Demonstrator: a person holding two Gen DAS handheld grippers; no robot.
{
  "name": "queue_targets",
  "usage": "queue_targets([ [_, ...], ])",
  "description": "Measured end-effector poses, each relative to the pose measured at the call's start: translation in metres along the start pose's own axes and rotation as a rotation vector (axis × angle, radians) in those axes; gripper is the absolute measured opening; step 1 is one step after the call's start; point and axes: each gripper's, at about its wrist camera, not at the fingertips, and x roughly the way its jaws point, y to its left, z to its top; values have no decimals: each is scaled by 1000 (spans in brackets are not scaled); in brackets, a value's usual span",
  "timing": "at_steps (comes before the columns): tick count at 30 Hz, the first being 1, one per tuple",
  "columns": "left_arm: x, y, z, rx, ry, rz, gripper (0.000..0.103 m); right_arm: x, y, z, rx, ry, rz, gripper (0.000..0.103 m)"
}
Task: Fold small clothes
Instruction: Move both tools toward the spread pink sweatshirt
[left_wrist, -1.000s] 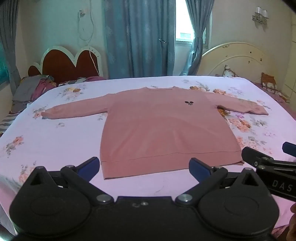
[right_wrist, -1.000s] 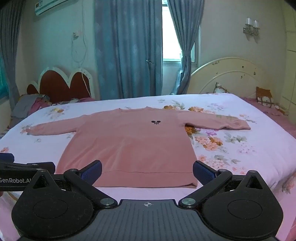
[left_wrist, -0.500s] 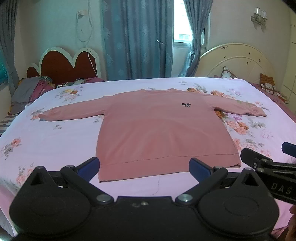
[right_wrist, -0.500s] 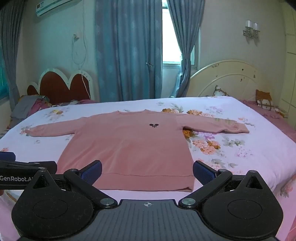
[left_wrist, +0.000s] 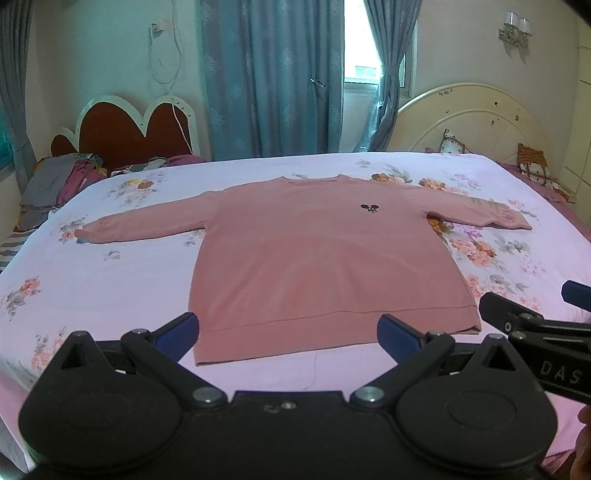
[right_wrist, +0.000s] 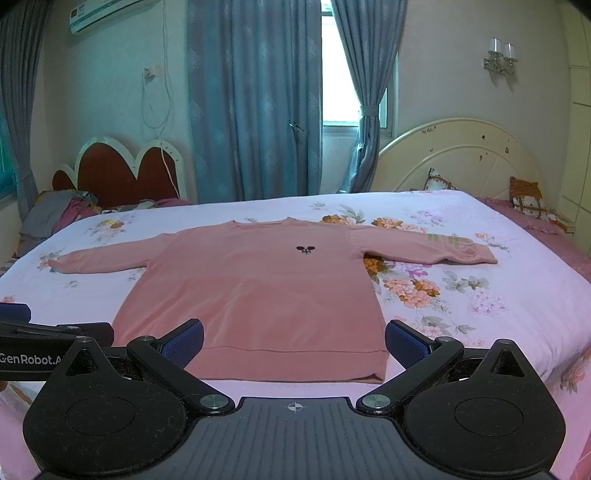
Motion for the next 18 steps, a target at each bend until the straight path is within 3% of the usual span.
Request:
queue_targets([
  [18, 7, -7, 0, 3, 13, -4, 103, 6, -4, 0, -7, 0, -7, 103],
])
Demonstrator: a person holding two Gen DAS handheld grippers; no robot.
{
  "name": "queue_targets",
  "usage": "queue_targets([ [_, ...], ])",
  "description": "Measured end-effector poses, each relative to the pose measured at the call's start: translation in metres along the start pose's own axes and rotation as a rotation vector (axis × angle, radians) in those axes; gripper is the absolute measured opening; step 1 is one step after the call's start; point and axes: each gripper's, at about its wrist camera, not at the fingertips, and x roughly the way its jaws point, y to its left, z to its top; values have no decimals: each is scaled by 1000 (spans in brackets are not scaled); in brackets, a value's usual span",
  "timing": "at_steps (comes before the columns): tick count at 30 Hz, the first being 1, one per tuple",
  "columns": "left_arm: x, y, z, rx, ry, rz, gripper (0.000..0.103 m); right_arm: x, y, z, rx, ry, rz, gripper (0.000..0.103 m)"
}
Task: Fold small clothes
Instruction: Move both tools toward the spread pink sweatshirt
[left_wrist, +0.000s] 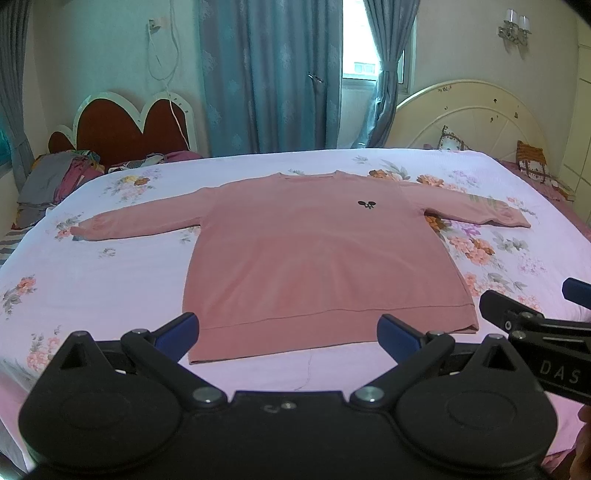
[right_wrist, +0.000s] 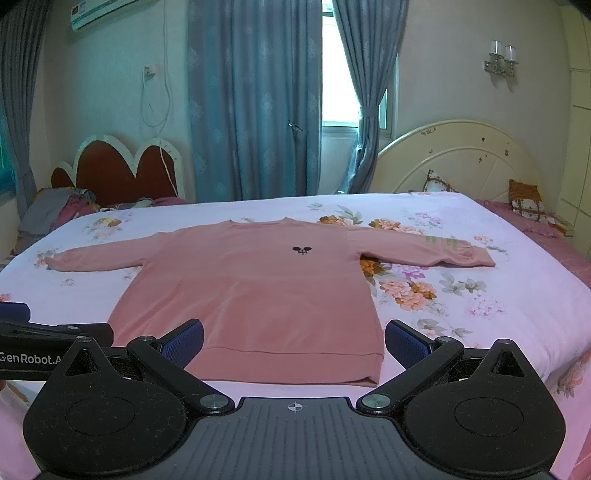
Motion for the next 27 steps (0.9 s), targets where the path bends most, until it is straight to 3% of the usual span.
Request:
queue_targets([
  [27, 9, -3, 2, -4, 15, 5, 103, 11, -3, 1, 1, 14, -2, 103],
])
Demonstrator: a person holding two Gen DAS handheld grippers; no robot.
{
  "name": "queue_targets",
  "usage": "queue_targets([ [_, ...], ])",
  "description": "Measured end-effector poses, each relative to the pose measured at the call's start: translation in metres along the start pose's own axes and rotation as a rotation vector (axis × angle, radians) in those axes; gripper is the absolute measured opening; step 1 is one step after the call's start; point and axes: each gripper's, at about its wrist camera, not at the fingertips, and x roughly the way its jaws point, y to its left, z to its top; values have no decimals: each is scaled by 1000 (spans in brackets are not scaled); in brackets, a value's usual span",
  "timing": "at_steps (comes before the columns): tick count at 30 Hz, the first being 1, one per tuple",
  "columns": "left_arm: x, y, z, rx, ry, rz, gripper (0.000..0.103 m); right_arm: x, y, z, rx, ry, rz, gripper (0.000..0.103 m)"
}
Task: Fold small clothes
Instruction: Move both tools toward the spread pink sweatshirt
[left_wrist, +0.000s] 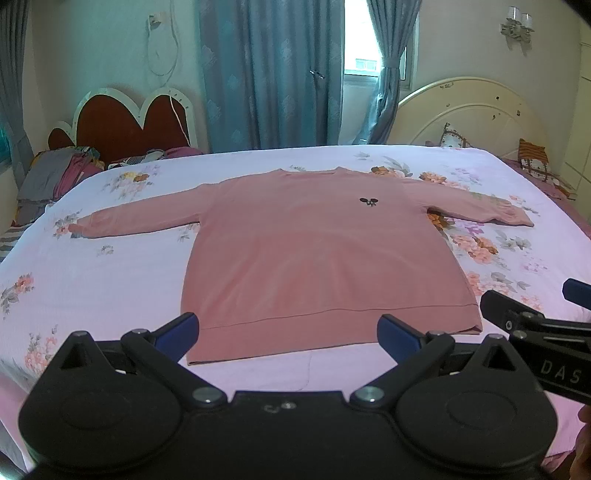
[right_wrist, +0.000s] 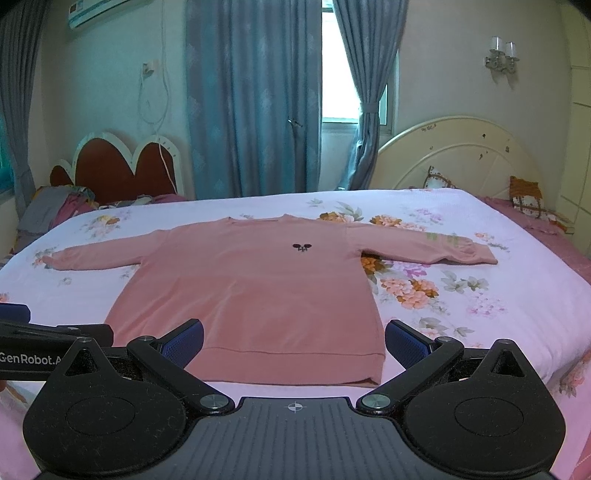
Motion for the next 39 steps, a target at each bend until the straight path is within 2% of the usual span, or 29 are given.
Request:
queue_targets([
  [12, 12, -2, 1, 0, 17, 10, 103, 11, -2, 0, 10, 12, -1, 103],
  [24, 40, 4, 15, -14, 18, 30, 103, 39, -15, 5, 29, 30, -33, 103],
  [29, 61, 6, 25, -5, 19, 35, 103, 58, -22, 11, 44, 38, -52, 103],
  [39, 120, 12, 56, 23, 30, -8, 103, 116, -23, 34, 68, 52, -76, 103],
])
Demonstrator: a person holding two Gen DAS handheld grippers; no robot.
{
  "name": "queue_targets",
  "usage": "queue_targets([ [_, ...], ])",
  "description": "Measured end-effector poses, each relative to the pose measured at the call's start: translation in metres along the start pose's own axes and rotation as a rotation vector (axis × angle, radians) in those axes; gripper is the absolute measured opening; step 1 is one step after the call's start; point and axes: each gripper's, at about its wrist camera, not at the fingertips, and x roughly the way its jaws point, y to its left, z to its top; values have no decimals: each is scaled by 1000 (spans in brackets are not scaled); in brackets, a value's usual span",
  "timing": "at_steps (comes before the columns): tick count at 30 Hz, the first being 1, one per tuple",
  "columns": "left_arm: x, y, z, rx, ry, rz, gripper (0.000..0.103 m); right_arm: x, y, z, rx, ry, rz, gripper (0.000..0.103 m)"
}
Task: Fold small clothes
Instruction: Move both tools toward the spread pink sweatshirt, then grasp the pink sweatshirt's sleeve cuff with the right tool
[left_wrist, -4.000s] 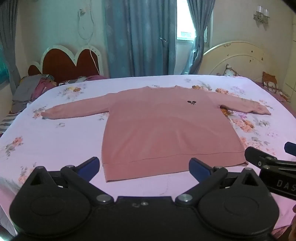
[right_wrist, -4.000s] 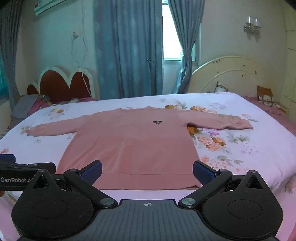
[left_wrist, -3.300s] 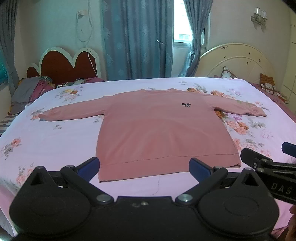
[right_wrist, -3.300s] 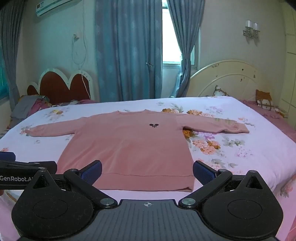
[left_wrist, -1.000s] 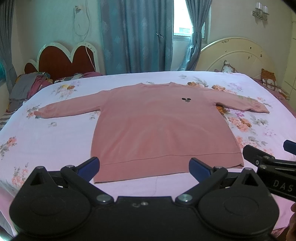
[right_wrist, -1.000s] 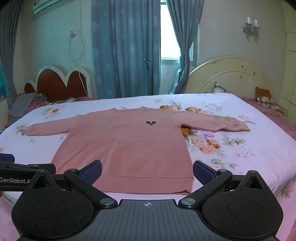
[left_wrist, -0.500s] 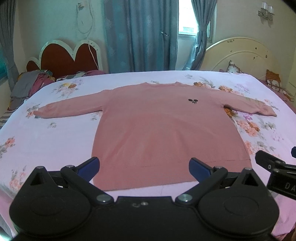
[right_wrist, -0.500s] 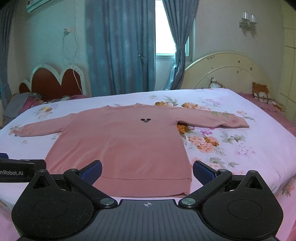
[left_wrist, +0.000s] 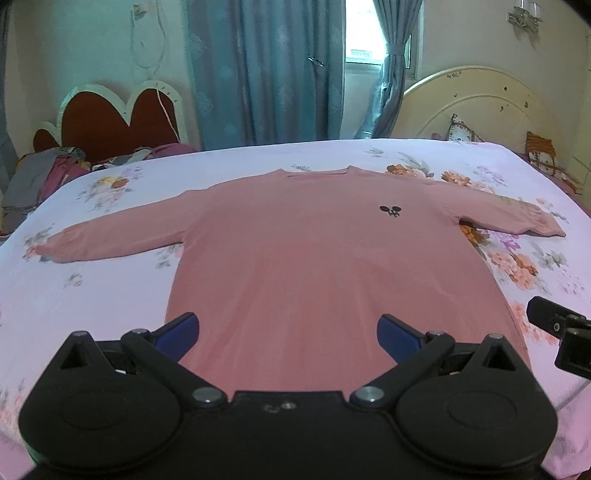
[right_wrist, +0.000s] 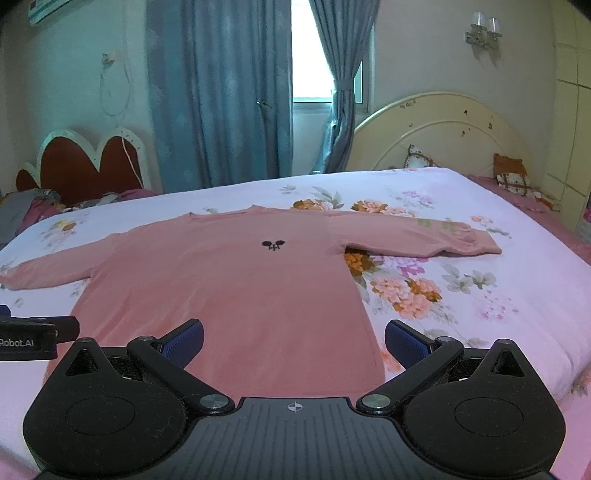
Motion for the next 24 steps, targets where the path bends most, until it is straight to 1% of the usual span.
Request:
queue_targets([
  [6, 39, 11, 25, 20, 4, -15, 103, 39, 11, 22, 9, 13, -34, 103],
  [10, 62, 19, 41, 40, -8, -23, 103, 65, 17, 38, 15, 14, -62, 103],
  [13, 81, 26, 54, 36, 11, -34, 103, 82, 18, 49, 30, 20, -67, 103],
  [17, 103, 32, 65, 30, 15, -38, 103, 102, 15, 57, 38, 20, -79, 103],
  [24, 134, 20, 81, 41, 37, -30, 103, 131, -6, 71, 53, 22, -88, 103],
])
